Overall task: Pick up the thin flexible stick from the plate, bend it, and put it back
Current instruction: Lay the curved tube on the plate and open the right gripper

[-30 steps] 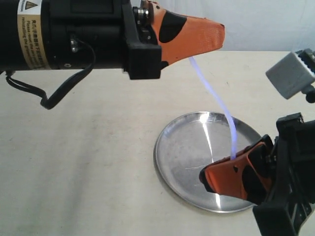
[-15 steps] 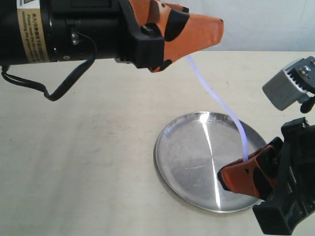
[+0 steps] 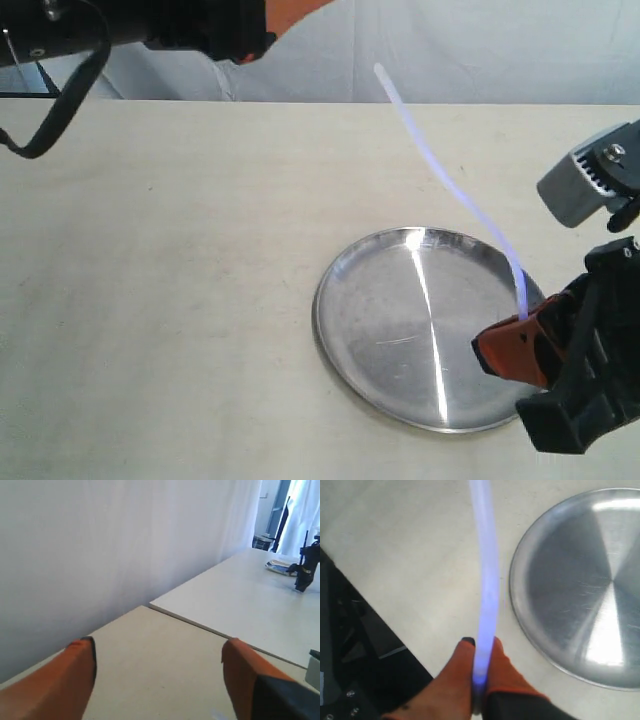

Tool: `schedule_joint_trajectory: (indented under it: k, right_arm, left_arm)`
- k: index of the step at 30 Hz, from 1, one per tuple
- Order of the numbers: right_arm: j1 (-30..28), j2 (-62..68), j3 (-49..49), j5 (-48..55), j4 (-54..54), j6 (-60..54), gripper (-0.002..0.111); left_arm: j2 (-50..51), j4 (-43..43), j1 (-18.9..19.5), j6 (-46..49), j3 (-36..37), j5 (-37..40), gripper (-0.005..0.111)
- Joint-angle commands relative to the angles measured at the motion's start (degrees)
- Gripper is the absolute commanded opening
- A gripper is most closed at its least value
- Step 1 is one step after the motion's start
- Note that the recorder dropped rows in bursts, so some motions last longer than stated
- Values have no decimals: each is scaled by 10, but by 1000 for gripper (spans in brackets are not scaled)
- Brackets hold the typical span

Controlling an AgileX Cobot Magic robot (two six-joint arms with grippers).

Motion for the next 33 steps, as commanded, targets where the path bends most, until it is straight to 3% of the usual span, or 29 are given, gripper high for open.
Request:
schedule_joint_trajectory:
  k: [1,4,7,10,13,20,25,28,31,33]
  right_arm:
    - [-2,14,-3,32,-128,112,-1]
    - [-2,57,-3,81,-213,168,-1]
    - [-2,149,-3,59,-233,170,-1]
    - [-2,248,-3,19,-245,170,-1]
    - [-2,346,-3,-47,-252,170,-1]
    - [-2,441,-3,-174,-281,175,3]
    - [-2,447,-3,-188,-314,178,37]
    - [-2,438,-3,-186,-311,185,54]
    - [-2,419,-3,-172,-311,201,52]
    - [-2,398,-3,-150,-308,204,45]
  left_arm:
    - [-35,3,-4,2,-2,37,67]
    - [-72,15,-4,-1,-2,73,57]
    - [-127,17,-4,-1,-2,80,29]
    - [-177,80,-4,-1,-2,71,0]
    - [-215,149,-4,-2,9,89,0]
    - [-237,151,-4,-2,61,200,0]
    - [-237,151,-4,-2,80,224,0]
    - [-236,151,-4,-1,80,280,0]
    - [-236,137,-4,-1,80,363,0]
    - [-236,105,-4,-1,80,409,0]
